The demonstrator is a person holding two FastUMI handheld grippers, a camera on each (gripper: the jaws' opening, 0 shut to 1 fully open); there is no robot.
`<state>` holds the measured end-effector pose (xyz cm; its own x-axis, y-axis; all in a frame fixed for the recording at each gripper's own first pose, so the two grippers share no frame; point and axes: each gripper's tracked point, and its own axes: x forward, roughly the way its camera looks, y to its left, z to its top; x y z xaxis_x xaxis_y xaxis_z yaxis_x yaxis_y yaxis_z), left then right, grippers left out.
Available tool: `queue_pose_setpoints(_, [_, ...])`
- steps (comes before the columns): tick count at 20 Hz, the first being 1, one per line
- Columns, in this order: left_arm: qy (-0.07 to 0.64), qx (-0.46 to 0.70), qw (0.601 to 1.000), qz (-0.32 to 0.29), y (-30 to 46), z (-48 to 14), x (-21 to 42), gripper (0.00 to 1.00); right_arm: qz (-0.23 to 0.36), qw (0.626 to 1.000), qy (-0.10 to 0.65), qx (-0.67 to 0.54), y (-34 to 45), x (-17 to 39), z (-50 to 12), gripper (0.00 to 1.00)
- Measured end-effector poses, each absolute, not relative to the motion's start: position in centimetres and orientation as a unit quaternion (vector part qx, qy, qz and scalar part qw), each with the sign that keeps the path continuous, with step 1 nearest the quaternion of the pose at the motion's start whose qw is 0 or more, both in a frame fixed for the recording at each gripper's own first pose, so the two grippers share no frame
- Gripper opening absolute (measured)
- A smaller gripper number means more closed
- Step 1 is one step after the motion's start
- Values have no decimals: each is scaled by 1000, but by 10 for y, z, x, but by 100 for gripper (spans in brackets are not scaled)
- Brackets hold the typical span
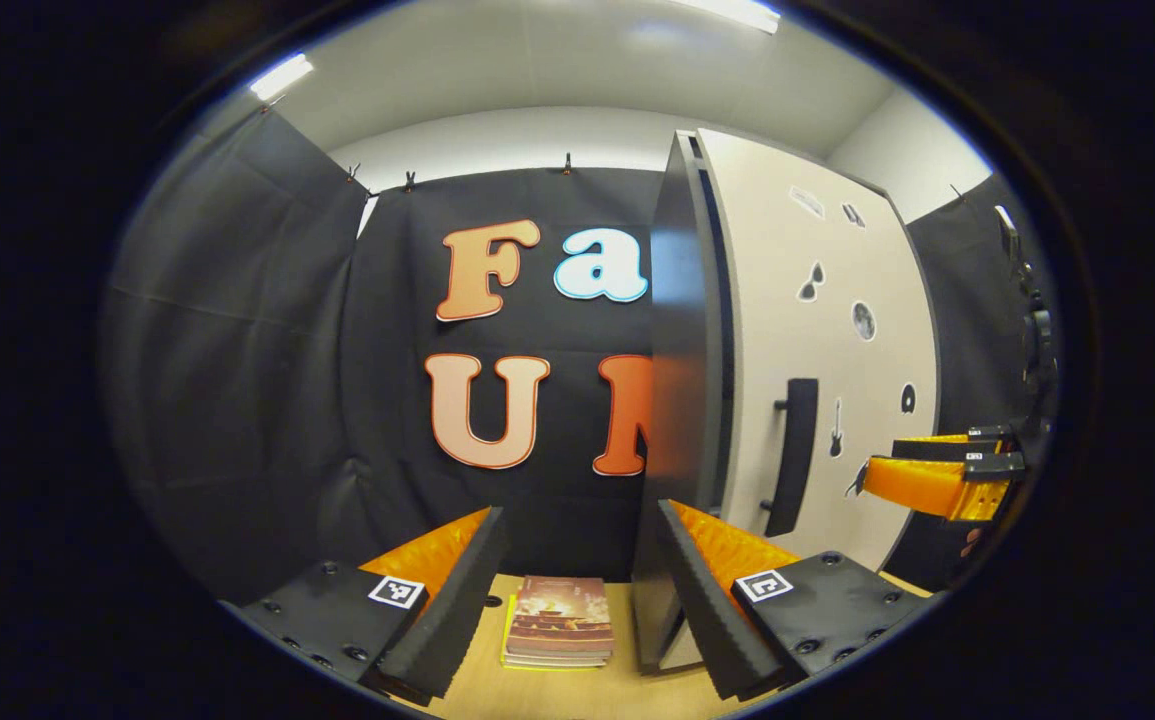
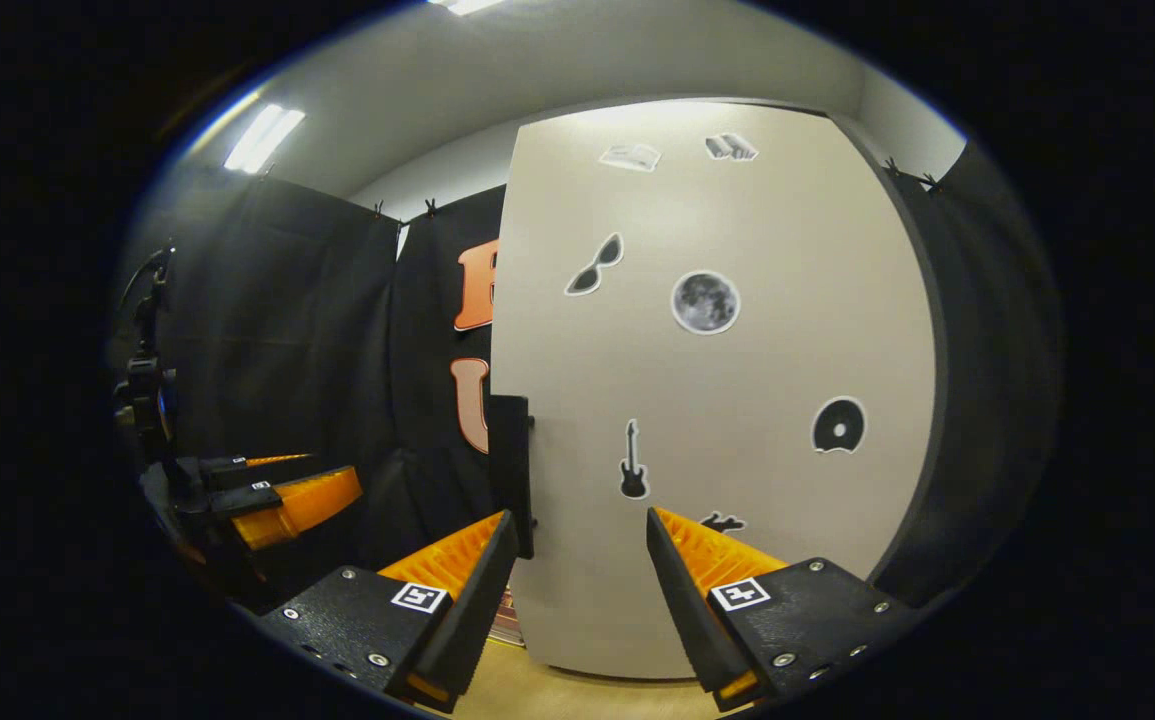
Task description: Open the cabinet door with the right hand, grasp the bottle in the cabinet with the left hand and place it on the coaster, then close the cabinet door with the right hand.
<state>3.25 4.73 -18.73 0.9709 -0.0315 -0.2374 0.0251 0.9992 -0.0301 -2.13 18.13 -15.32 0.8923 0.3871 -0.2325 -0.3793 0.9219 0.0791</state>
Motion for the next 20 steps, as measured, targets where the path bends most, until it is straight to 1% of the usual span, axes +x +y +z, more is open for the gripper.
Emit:
queue_pose_setpoints(2, [121, -25, 992, -24, 28, -173, 30, 99, 186, 976, 111, 11, 156, -38, -136, 81])
queue_pose_setpoints(4, [119, -35, 992, -32, 9, -157, 27, 94, 174, 980, 101, 10, 131, -50, -117, 82])
queue_pose_setpoints(6, [109, -41, 992, -39, -8, -136, 23, 94, 162, 982, 95, 15, 109, -62, -99, 83])
queue_pose_setpoints(7, [106, -46, 992, -44, -17, -127, 21, 94, 161, 982, 94, 20, 102, -68, -93, 80])
queue_pose_setpoints(8, [107, -56, 991, -52, -28, -121, 20, 94, 162, 982, 94, 24, 93, -75, -86, 84])
queue_pose_setpoints(10, [108, -73, 990, -61, -43, -107, 9, 94, 160, 983, 84, 32, 79, -87, -71, 86])
queue_pose_setpoints(14, [97, -71, 991, -55, -53, -76, -5, 97, 152, 986, 62, 24, 55, -104, -43, 87])
queue_pose_setpoints(15, [97, -71, 991, -51, -55, -70, -8, 97, 152, 986, 59, 19, 51, -108, -38, 87])
queue_pose_setpoints(16, [95, -70, 992, -50, -56, -65, -11, 95, 149, 987, 54, 14, 46, -113, -30, 87])
queue_pose_setpoints(17, [94, -68, 992, -47, -58, -60, -14, 97, 147, 988, 49, 12, 40, -118, -24, 88])
queue_pose_setpoints(19, [88, -64, 993, -43, -60, -49, -21, 93, 141, 989, 36, 10, 30, -126, -10, 89])
queue_pose_setpoints(20, [85, -62, 994, -42, -61, -44, -23, 93, 138, 990, 31, 8, 26, -129, -4, 90])
